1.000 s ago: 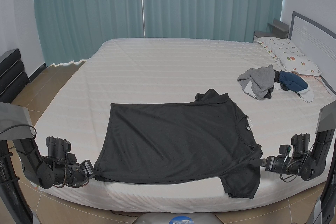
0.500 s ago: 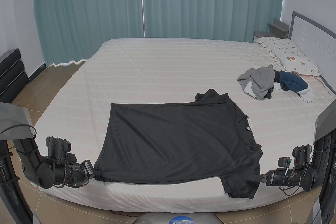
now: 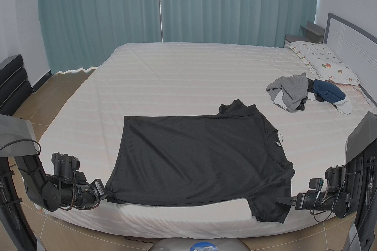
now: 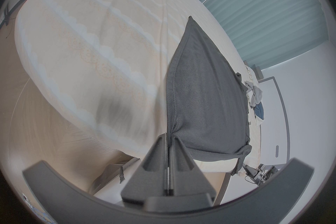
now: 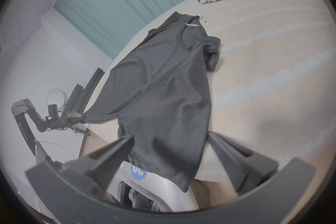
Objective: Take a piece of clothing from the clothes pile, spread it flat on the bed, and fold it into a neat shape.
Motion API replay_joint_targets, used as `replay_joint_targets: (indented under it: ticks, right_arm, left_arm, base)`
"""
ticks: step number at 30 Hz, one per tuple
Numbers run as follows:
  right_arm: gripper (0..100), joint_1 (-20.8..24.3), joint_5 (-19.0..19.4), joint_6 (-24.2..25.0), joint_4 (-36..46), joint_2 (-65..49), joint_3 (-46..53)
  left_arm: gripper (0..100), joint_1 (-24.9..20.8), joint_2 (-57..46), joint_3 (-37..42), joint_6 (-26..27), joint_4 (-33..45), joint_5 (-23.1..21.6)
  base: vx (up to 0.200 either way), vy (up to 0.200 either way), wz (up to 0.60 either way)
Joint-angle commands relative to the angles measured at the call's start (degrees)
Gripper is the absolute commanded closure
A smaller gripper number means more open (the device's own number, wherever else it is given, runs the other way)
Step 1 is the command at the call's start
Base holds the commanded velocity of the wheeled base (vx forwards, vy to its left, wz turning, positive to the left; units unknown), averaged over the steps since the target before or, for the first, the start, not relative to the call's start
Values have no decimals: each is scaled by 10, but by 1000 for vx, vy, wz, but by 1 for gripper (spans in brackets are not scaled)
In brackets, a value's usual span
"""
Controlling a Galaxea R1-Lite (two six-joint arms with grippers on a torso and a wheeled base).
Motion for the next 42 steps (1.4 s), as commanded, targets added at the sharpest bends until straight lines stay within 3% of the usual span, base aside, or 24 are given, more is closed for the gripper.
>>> replay_joint_targets:
  ticks: [1,11,20,23,28,35,42]
  right_arm:
    - [100,-4,-1,0,-7,-2,7]
    - [100,-28,-3,-1,9,-40,30]
    - [100,-27,-3,-16,157,-123,30]
    - [100,-32,-5,-17,244,-162,30]
    - [100,-44,-7,-24,302,-211,30]
    - [100,-39,-45,-28,389,-268,30]
    - [100,-36,-87,-52,439,-298,30]
  left_arm:
    - [100,0,1,0,0,0,0]
    - [100,0,0,1,-1,-1,0]
    - [100,2,-9,8,1,1,3]
    - [100,2,-41,10,3,16,7]
    - [100,2,-51,10,13,40,9]
    - [100,-8,-87,1,47,130,31]
    - [100,-13,-84,7,72,142,40]
  base:
    - [0,0,0]
    - [0,0,0]
    - [0,0,0]
    - [0,0,0]
    - [0,0,0]
    - [0,0,0]
    - [0,0,0]
